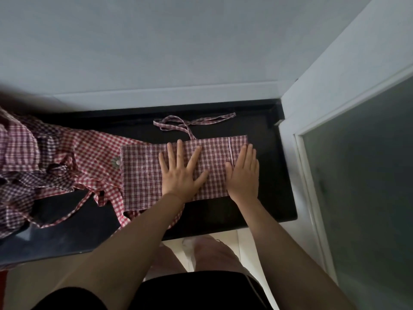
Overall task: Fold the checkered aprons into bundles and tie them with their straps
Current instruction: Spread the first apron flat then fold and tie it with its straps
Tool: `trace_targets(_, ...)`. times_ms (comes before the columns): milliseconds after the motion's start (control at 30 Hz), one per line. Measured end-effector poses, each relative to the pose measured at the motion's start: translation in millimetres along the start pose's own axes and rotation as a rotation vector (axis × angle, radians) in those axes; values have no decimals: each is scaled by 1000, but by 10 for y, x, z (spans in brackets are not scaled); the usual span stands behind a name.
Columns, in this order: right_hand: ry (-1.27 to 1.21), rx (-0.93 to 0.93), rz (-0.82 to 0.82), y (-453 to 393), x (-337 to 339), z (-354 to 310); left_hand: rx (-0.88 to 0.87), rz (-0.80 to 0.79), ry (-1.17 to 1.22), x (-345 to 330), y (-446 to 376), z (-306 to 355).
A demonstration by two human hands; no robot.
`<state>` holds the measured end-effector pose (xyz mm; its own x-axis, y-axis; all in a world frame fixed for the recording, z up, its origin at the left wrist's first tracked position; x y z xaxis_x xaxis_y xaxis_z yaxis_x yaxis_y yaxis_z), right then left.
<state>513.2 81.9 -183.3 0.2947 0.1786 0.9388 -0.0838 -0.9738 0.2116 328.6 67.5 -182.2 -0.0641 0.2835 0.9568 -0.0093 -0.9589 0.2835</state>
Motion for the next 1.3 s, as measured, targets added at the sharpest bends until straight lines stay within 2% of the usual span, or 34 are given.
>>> trace_targets(133, -42, -71, -13, -9, 66, -47, 48, 31, -5, -24, 98, -154)
trace_targets(233, -62, -121, 44, 26, 145, -147, 59, 12, -13, -33, 118, -204)
trace_targets(300, -179, -202, 47, -4, 276, -180, 73, -6, -18, -36, 113, -194)
trace_targets(333, -328, -299, 7, -44, 370, -179, 70, -11, -25, -34, 108, -192)
trace_targets(433, -911, -655, -264, -218, 659, -94, 62, -39, -39, -33, 96, -213)
trace_targets(533, -1002, -713, -618, -271, 798, 6, 48, -61, -49, -14, 100, -204)
trace_targets(567, -1006, -700, -686, -267, 822, 10, 40, -75, -54, -7, 105, -201)
trace_targets(633, -1000, -654, -723, -252, 877, -11, 33, -105, -32, 37, 97, -210)
trace_targets(700, -994, -596, -699, -234, 940, -70, 65, -86, 105, 159, 90, -191)
trace_targets(767, -956, -527, -634, -205, 993, -155, 78, 73, 336, 392, 143, -102)
trace_targets(800, -916, -485, -596, -187, 1037, -226, 100, 98, 517, 547, 166, -41)
trace_targets(833, -876, -447, -562, -167, 1075, -301, 145, 17, 738, 690, 169, 42)
trace_targets(900, -827, -361, -538, -78, 1165, -495, 248, -271, 1128, 944, 162, 206)
trace_targets(967, -792, -259, -582, 46, 1242, -700, 319, -460, 1244, 1147, 148, 295)
trace_targets(1067, -814, -121, -735, 218, 1255, -908, 457, -536, 1323, 1253, 85, 184)
trace_targets(1133, -914, -156, -799, 266, 1230, -916, 579, -506, 1285, 1251, 41, 25)
trace_targets(1167, -992, -209, -771, 261, 1233, -904, 631, -481, 1261, 1271, 36, -48)
trace_targets(1233, -1127, -389, -639, 237, 1203, -816, 647, -436, 1284, 1378, 52, -103)
trace_targets(1300, -1170, -577, -495, 214, 1163, -650, 555, -404, 1404, 1545, 40, -76)
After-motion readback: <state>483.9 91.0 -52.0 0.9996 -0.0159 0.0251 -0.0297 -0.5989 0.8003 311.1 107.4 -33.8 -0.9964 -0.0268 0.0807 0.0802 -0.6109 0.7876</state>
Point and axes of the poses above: each hand's wrist, its own y-axis away from the middle knuckle, its own x-axis out of the back of the hand, z = x × y, the point moved 1 cm from there along -y, towards the middle knuckle, and after that the axes turned 4 degrees about -y, right-handed, at the moved point
